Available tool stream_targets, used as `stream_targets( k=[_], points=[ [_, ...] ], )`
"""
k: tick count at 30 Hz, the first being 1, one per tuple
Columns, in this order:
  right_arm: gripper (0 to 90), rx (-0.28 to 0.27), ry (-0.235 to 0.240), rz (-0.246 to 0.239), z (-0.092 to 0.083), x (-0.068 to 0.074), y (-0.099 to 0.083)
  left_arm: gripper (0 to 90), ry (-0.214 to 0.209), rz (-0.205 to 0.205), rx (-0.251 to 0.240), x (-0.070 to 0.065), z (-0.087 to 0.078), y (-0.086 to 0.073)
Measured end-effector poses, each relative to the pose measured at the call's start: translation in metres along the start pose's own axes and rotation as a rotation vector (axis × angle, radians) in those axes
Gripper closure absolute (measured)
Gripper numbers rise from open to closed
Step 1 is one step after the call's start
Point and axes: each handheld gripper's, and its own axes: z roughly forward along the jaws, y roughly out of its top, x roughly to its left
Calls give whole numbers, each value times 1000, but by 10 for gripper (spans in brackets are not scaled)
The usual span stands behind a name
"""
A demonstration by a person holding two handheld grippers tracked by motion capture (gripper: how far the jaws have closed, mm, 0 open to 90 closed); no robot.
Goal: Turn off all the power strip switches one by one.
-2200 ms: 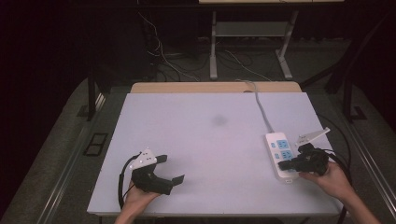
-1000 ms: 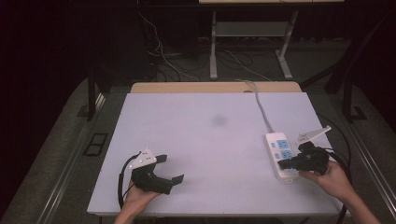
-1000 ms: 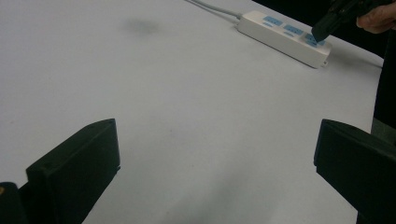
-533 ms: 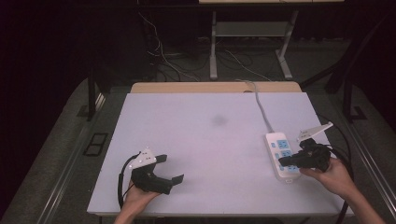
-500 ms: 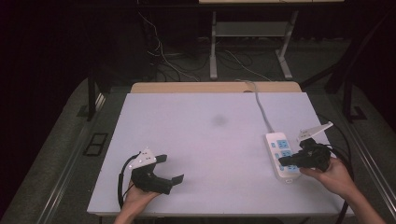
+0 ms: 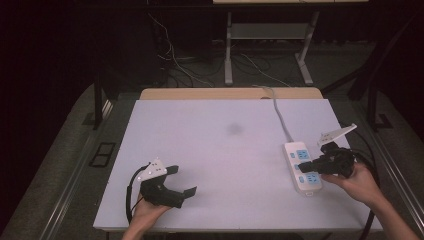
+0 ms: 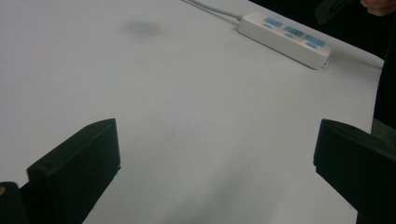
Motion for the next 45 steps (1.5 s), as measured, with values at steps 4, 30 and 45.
stream_targets(
  k=[4, 30, 45],
  points=[
    [900, 0, -5, 1, 0, -2, 4, 0, -1, -1, -1, 0, 0, 0],
    [900, 23, -26, 28, 15, -23, 12, 0, 0, 3, 0, 1, -1, 0],
    [900, 50, -34, 44, 26, -30, 8, 0, 2, 2, -1, 1, -1, 0]
  ],
)
